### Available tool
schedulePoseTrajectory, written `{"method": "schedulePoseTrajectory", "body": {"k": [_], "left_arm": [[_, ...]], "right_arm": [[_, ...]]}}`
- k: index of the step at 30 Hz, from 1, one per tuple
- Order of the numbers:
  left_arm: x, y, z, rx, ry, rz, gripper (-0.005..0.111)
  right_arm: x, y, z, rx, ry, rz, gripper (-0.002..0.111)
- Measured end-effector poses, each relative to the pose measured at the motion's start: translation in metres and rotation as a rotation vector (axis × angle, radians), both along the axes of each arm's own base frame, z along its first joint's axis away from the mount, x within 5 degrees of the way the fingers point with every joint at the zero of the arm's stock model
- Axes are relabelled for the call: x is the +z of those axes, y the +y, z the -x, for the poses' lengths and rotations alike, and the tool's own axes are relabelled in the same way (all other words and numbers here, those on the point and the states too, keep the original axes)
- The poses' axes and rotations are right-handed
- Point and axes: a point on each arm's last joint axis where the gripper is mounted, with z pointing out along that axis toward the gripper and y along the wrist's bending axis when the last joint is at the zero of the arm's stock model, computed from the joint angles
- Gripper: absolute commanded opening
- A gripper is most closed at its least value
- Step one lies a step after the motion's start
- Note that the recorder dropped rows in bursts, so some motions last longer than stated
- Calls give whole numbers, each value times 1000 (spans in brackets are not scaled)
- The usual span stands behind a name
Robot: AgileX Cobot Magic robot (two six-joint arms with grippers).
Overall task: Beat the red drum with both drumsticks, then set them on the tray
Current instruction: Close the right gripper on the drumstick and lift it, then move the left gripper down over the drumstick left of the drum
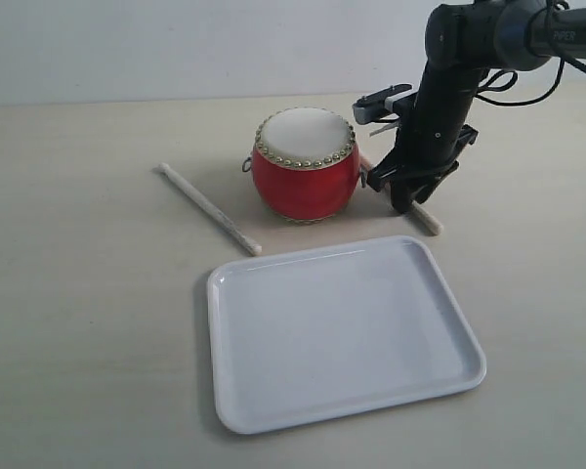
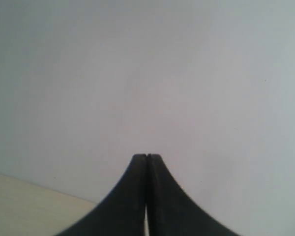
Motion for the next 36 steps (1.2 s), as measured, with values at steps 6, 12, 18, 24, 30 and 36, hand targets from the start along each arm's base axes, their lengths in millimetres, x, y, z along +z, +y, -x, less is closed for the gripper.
{"method": "schedulePoseTrajectory", "body": {"k": [6, 12, 18, 24, 30, 36], "left_arm": [[-1, 0, 0, 1, 8, -2, 0], [-2, 0, 0, 3, 19, -3, 0], [-2, 0, -1, 4, 25, -5, 0], [-2, 0, -1, 5, 25, -7, 0], [1, 0, 0, -2, -18, -5, 0], [47, 0, 5, -12, -114, 22, 0]], "right_arm": [[-2, 0, 0, -3, -1, 0, 30], [-2, 0, -1, -33, 0, -1, 1], [-2, 0, -1, -100, 7, -2, 0], [4, -7, 1, -170, 22, 75, 0], [61, -21, 5, -222, -79, 185, 0], [158, -26, 26, -254, -272, 103, 0]]}}
